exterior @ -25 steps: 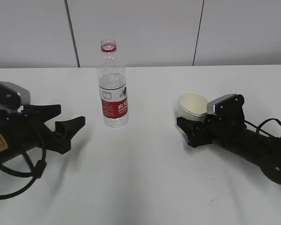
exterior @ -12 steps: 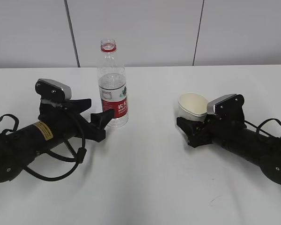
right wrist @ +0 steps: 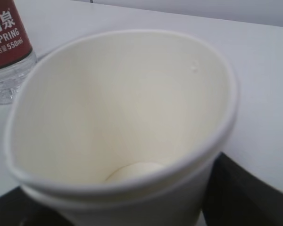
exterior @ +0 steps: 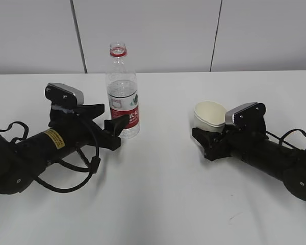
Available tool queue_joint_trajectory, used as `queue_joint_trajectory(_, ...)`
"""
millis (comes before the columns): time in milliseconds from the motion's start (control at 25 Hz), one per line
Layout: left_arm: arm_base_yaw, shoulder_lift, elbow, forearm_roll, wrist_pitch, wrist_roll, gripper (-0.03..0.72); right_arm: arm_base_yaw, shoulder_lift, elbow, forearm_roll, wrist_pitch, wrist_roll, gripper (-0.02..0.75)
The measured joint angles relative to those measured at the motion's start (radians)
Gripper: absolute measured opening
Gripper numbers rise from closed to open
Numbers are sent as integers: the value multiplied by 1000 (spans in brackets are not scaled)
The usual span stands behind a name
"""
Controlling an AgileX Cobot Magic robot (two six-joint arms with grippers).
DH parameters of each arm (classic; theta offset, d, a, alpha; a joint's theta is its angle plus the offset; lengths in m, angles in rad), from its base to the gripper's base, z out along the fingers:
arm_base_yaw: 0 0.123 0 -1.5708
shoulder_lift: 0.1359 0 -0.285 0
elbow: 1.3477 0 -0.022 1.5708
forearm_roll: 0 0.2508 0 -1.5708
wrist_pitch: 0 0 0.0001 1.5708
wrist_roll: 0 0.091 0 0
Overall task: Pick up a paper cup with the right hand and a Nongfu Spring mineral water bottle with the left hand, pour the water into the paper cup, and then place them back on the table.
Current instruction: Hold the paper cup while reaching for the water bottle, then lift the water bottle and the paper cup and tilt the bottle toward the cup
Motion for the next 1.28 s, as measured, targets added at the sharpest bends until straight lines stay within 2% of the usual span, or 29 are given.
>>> queue_joint_trajectory(80,0,0,0,-1,0,0,539,0,0,0,0,0,0,506)
queue_joint_trajectory(240,0,0,0,-38,0,0,656,0,0,0,0,-2,0,506)
queue_joint_trajectory(560,-17,28,-90,-32,-1,-8,667,0,0,-2,0,-2,0,506)
queue_joint_trajectory(680,-18,45,-140,-15,10,-11,645,0,0,-2,0,-2,0,506)
queue_joint_trajectory(840,-18,45,-189,36,46,-11,573,0,0,-2,2,-2,0,506)
queue_joint_trajectory(1120,-18,45,-196,54,71,-11,517,0,0,-2,2,-2,0,506)
queue_joint_trajectory(1280,-18,45,-196,55,73,-11,438,0,0,-2,-22,-2,0,506)
